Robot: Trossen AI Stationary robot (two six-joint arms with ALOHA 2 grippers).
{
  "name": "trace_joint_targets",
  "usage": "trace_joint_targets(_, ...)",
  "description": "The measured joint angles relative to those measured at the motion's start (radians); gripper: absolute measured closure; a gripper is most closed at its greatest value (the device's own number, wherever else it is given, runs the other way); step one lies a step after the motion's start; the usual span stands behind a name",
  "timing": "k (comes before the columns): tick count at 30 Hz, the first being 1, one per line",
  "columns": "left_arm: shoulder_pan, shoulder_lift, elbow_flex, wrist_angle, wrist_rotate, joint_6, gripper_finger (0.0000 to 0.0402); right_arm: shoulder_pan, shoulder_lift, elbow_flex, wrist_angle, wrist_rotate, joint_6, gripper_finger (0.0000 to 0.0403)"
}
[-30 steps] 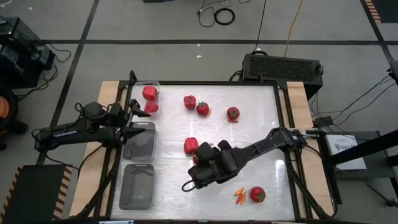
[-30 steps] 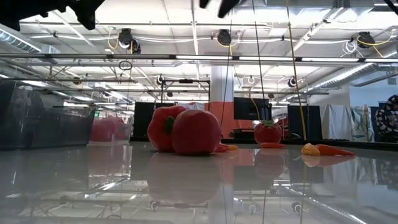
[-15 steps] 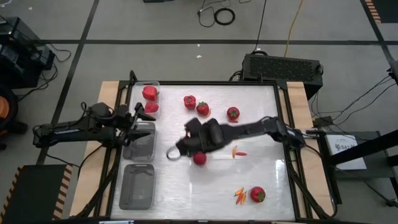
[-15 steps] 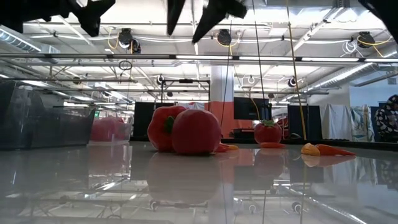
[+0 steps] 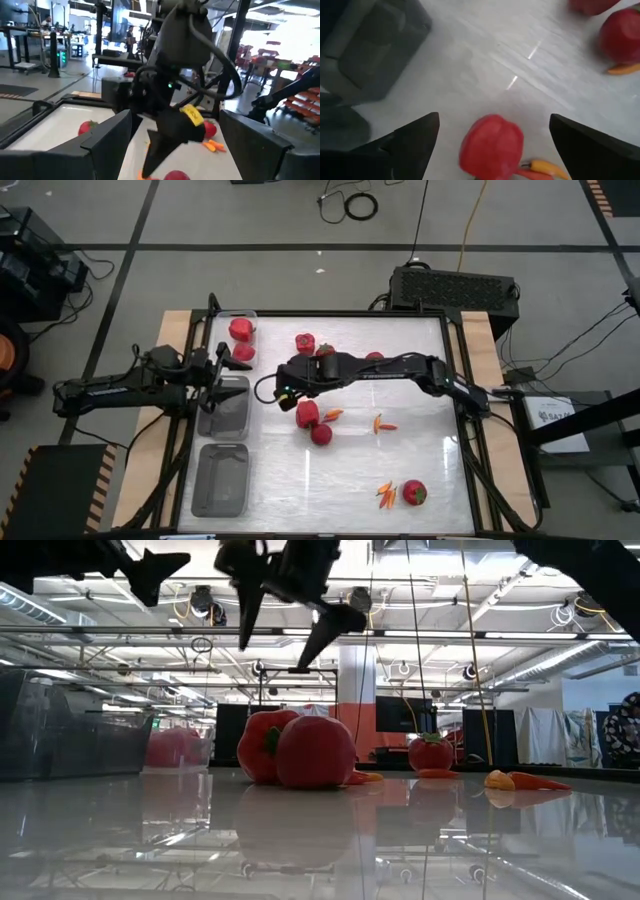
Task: Sort produce into baskets
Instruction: Put the bottom red bell pepper into the transparent bin
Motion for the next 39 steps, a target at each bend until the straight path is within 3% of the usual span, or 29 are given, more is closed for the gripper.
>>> trace_joint_targets(5,0.001,-0.001,0.006,0.013,-0.083,0.116,0.0094,-0.006,0.019,-0.001,-0.012,0.003,-0.063,0.0034)
trace_joint_targets(15,0.001,0.000,0.006,-0.110,-0.251,0.170,0.0094,-0.010,0.101,-0.002,-0.010,-0.003,-0.069,0.0034)
trace_joint_targets(21,0.001,0.001,0.006,-0.191,-0.374,0.218,0.0094,0.004,0.122,-0.002,-0.012,-0.007,0.012,0.0035)
trace_joint_targets(26,0.001,0.013,0.006,-0.183,-0.390,0.221,0.0094,0.017,0.127,-0.002,-0.051,-0.020,0.131,0.0035)
trace_joint_targets(31,0.001,0.022,0.006,-0.167,-0.403,0.245,0.0094,0.044,0.126,-0.002,-0.053,0.058,0.262,0.0035)
trace_joint_targets(39,0.001,0.049,0.006,-0.149,-0.405,0.263,0.0094,0.076,0.126,-0.025,-0.046,0.098,0.356,0.0035)
